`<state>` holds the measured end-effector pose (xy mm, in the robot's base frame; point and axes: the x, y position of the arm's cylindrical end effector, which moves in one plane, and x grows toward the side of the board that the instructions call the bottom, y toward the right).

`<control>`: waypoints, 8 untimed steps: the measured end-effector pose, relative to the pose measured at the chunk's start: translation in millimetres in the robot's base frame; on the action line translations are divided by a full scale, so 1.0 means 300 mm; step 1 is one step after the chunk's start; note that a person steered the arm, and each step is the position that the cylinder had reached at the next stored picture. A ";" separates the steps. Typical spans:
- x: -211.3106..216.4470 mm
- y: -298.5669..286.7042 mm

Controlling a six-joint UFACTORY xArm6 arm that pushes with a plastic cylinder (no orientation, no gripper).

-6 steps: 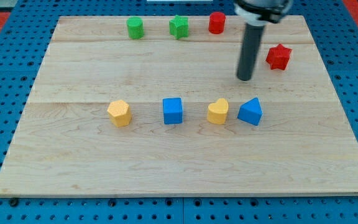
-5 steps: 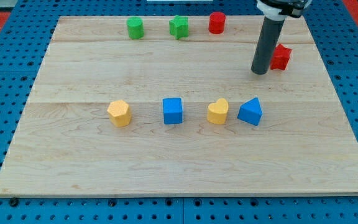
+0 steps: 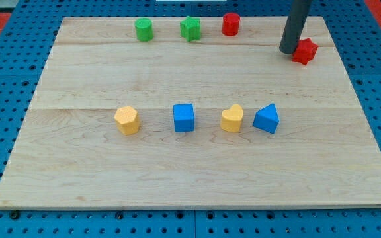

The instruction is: Move the red star to the bottom right side of the red circle

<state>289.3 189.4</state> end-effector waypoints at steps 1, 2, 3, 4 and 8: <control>-0.029 0.000; -0.015 0.003; 0.007 0.029; 0.042 0.092; 0.111 0.145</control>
<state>322.5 233.0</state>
